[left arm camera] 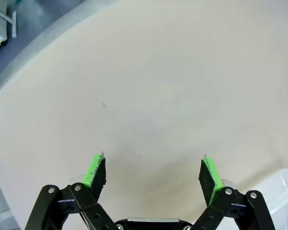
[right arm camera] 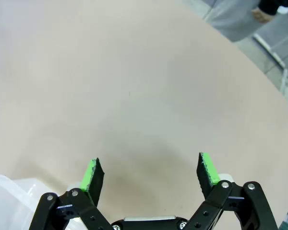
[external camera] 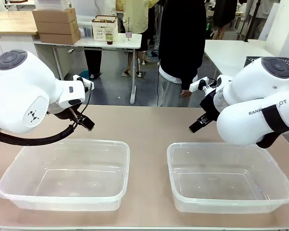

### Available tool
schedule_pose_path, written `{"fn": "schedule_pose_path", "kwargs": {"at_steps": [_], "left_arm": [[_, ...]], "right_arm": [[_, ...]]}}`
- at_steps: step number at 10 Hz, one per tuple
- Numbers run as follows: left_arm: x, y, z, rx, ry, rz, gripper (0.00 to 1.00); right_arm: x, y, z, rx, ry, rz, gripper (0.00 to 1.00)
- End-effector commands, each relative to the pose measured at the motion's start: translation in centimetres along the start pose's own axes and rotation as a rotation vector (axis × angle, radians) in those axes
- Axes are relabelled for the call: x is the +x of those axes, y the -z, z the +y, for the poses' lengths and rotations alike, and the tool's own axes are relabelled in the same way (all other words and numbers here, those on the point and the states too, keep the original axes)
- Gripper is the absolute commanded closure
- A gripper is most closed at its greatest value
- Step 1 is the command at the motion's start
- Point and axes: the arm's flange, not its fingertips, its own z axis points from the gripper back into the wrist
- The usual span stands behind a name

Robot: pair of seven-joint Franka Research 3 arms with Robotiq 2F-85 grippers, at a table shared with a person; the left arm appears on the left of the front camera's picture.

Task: Sort the waste into each basket.
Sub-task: Pick up the Organizing box on the left side of the table and lift it.

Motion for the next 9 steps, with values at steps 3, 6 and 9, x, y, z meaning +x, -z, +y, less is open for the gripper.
{"fn": "schedule_pose_path", "kwargs": {"at_steps": [3,6,9], "left_arm": [[0.0,-0.01,0.0,0.0,0.0,0.0,0.0],[0.0,-0.01,0.0,0.0,0.0,0.0,0.0],[0.0,-0.01,0.0,0.0,0.0,0.0,0.0]], "right_arm": [[0.0,0.0,-0.01,0.0,0.001,0.0,0.0],[0.0,0.0,-0.01,0.0,0.001,0.0,0.0],[0.0,0.0,-0.01,0.0,0.001,0.0,0.0]]}}
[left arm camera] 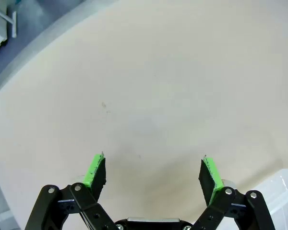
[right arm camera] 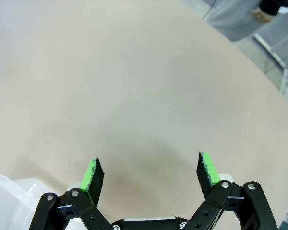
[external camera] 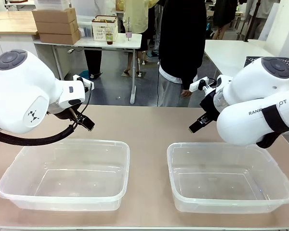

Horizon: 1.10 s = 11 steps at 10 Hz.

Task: Sort the waste into each basket.
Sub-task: Pick up the Organizing box on the left side of the table and lift it.

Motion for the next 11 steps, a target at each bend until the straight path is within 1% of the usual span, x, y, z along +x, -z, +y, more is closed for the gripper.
{"fn": "schedule_pose_path", "kwargs": {"at_steps": [1,2,3,4,5,6,7,8,10,11], "left_arm": [[0.0,0.0,0.0,0.0,0.0,0.0,0.0],[0.0,0.0,0.0,0.0,0.0,0.0,0.0],[1.5,-3.1,-0.3,0.076,-0.093,0.063,0.0],[2.4,-8.3,-1.3,0.102,-0.207,0.129,0.0],[1.5,-13.7,-3.1,0.125,-0.204,0.089,0.0],[0.1,-16.5,-4.8,0.199,-0.162,0.022,0.0],[-1.4,-17.1,-5.7,0.093,-0.088,-0.051,0.0],[2.0,-12.2,-1.5,0.14,-0.176,0.058,0.0],[2.0,-12.2,-1.5,0.14,-0.176,0.058,0.0],[1.9,-16.2,-3.6,0.147,-0.158,0.025,0.0]], "right_arm": [[0.0,0.0,0.0,0.0,0.001,0.0,0.0],[0.0,0.0,0.0,0.0,0.0,0.0,0.0],[1.7,-3.8,-0.1,0.082,-0.014,-0.022,0.0],[2.6,-8.9,-0.7,0.071,-0.03,-0.028,0.0],[2.1,-13.6,-1.3,0.006,-0.013,-0.036,0.0],[0.4,-16.1,-1.4,-0.081,-0.013,-0.056,0.0],[-1.5,-16.7,-1.2,-0.18,0.001,-0.045,0.0],[2.5,-12.4,-0.7,-0.007,-0.01,-0.059,0.0],[2.5,-12.4,-0.7,-0.007,-0.01,-0.059,0.0],[1.8,-16.0,-1.5,-0.064,-0.018,-0.057,0.0]]}}
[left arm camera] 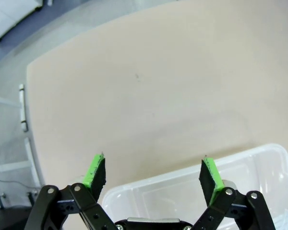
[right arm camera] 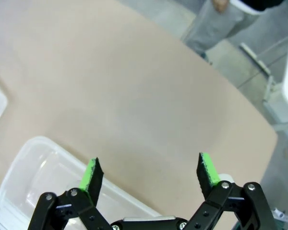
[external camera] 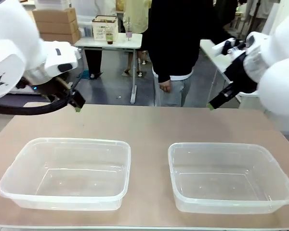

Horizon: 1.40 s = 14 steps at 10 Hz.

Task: Sort the waste into each basket.
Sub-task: Pick up the Organizing box on the left side of the table and lift it.

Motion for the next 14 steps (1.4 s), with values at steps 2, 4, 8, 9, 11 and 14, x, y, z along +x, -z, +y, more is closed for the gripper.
{"fn": "schedule_pose_path", "kwargs": {"at_steps": [2,4,8,9,11,14], "left_arm": [[-2.3,-3.8,3.3,-0.557,-0.077,-0.107,0.0],[-7.2,-5.9,7.7,-0.791,-0.366,-0.307,0.0],[-13.6,-5.3,11.5,-0.775,-0.678,-0.379,0.0],[-13.5,-4.8,11.6,-0.673,-0.726,-0.32,0.0],[-5.0,-10.3,17.6,-0.812,-0.622,-0.377,0.0],[-5.0,-10.3,17.6,-0.812,-0.622,-0.377,0.0]], "right_arm": [[-4.4,-2.3,-4.0,0.562,0.42,-0.152,0.0],[-8.7,-5.6,-8.9,0.64,0.848,-0.211,0.0],[-16.7,-8.8,-15.6,0.527,1.279,-0.344,0.0],[-16.9,-8.8,-15.9,0.422,1.288,-0.344,0.0],[-16.4,-9.7,-17.5,0.59,1.071,-0.234,0.0],[-16.4,-9.7,-17.5,0.59,1.071,-0.234,0.0]]}}
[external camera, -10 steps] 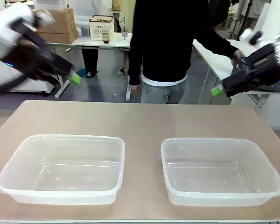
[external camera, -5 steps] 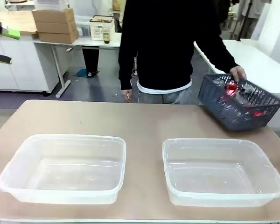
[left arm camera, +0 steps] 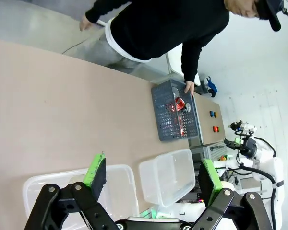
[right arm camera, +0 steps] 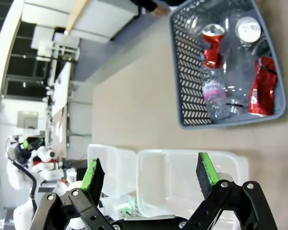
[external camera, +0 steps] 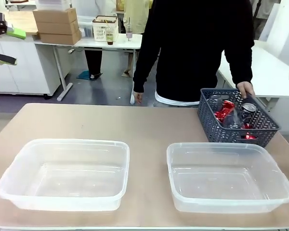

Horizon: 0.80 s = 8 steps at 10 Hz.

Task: Sort the waste into each basket.
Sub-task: Pick up the Organizing box on the left side of the table and lift it.

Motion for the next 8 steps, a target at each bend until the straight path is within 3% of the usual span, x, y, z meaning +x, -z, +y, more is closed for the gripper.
{"fn": "schedule_pose_path", "kwargs": {"at_steps": [1,3,4,5,6,8], "left_arm": [[0.2,-0.2,0.6,-0.017,0.018,-0.006,0.0],[0.0,-0.1,0.1,-0.003,0.001,-0.001,0.0],[-1.1,0.1,-0.7,0.193,0.033,0.241,0.0],[-2.5,-0.9,-1.6,0.374,0.096,0.421,0.0],[-4.2,-2.5,-2.8,0.499,0.134,0.542,0.0],[-7.5,-2.6,-3.4,0.518,0.24,0.725,0.0]], "right_arm": [[0.5,-0.4,-0.4,0.026,-0.01,-0.011,0.0],[0.0,0.0,-0.1,0.002,-0.003,0.001,0.0],[-1.3,4.3,3.5,0.0,-0.075,0.064,0.0],[-3.5,9.3,7.8,-0.007,-0.11,0.106,0.0],[-7.5,14.6,12.1,0.019,-0.182,0.229,0.0],[-16.2,21.9,16.2,-0.003,-0.335,0.432,0.0]]}}
